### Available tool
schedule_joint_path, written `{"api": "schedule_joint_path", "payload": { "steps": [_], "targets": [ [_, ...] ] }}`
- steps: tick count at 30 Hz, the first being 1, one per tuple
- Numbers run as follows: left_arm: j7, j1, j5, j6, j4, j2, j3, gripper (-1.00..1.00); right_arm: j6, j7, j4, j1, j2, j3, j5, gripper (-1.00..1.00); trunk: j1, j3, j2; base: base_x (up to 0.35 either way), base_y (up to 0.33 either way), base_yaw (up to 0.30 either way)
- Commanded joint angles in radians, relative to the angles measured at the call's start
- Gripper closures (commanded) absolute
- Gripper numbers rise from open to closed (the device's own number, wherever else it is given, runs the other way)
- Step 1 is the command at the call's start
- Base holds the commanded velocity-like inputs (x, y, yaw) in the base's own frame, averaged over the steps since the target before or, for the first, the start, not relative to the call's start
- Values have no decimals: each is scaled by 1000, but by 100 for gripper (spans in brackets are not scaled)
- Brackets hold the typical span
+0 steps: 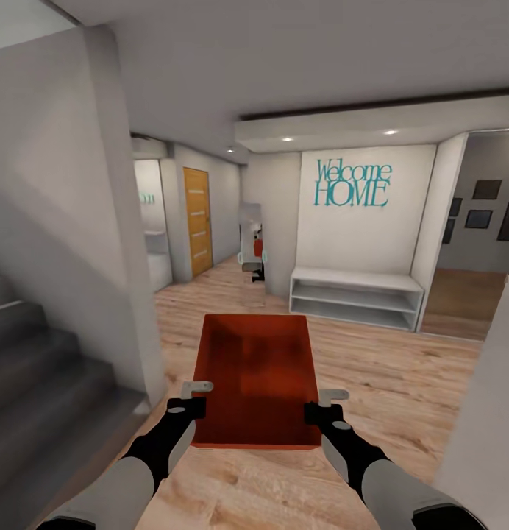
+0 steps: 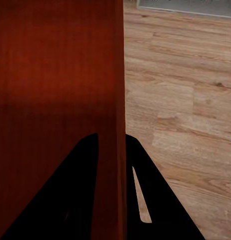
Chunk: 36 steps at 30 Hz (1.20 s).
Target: Move the two storage containers from the living room to the garage. In the garage, place one container on the floor and stack the other container on top of it (either order is fine).
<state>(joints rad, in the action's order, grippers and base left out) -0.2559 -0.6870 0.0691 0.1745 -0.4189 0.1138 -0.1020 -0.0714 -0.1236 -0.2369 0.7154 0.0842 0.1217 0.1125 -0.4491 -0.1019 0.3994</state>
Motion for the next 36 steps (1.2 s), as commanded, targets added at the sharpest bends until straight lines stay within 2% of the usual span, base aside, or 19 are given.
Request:
{"api": "schedule_joint_path", "payload": {
  "steps": [1,36],
  "targets": [
    [-13,0,15,8,0,-7,33,100,-5,-1,-4,1,-6,-19,1,100,-1,0,1,323,0,0],
    [-13,0,15,8,0,-6,33,100,-7,2,-4,1,-6,-19,1,100,-1,0,1,323,0,0]
  ]
}}
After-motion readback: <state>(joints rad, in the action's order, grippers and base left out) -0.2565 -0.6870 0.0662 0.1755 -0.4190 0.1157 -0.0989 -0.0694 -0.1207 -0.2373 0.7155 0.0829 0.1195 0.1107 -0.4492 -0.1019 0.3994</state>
